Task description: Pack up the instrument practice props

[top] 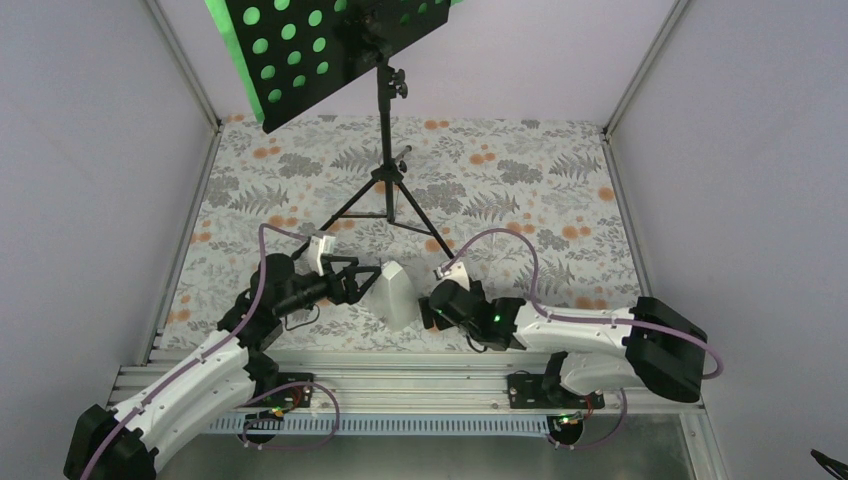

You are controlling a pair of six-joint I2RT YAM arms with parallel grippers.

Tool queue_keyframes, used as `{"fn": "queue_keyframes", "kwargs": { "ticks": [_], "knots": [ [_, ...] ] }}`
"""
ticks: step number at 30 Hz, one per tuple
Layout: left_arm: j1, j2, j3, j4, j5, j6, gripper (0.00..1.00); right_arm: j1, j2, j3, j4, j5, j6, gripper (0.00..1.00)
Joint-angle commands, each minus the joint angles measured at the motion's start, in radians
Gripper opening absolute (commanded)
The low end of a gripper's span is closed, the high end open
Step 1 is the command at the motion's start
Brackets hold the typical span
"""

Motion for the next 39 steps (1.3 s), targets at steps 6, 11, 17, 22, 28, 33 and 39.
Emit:
{"fn": "queue_keyframes", "kwargs": {
  "ticks": [6, 11, 17, 22, 28, 33, 39],
  "knots": [
    [-0.003, -0.054, 0.021, -0.066, -0.061, 0.020, 1.00, 0.139, -0.141, -0.043, 0.113, 0.030, -0.114, 1.00],
    [-0.003, -0.061, 0.022, -0.067, -0.077, 0.018, 1.00, 0.268, -0.018, 0.024, 0.116, 0.133, -0.060, 1.00],
    [-0.003, -0.065, 0.030, -0.074, -0.085, 0.020, 1.00, 0.280, 0.094, 0.084, 0.100, 0.184, 0.044, 1.00],
    [-0.003, -0.056, 0.029, -0.068, -0.090, 0.022, 1.00, 0.272, 0.137, 0.106, 0.071, 0.215, 0.082, 0.99],
    [-0.003, -0.049, 0.030, -0.055, -0.081, 0.016, 1.00, 0.221, 0.154, 0.113, 0.000, 0.241, 0.111, 1.00],
    [-0.003, -0.057, 0.027, -0.050, -0.068, 0.025, 1.00, 0.127, 0.084, 0.040, 0.017, 0.240, 0.081, 0.99],
    [-0.003, -0.060, 0.030, -0.044, -0.054, 0.027, 1.00, 0.010, 0.003, -0.005, 0.051, 0.206, 0.010, 1.00]
  ]
}}
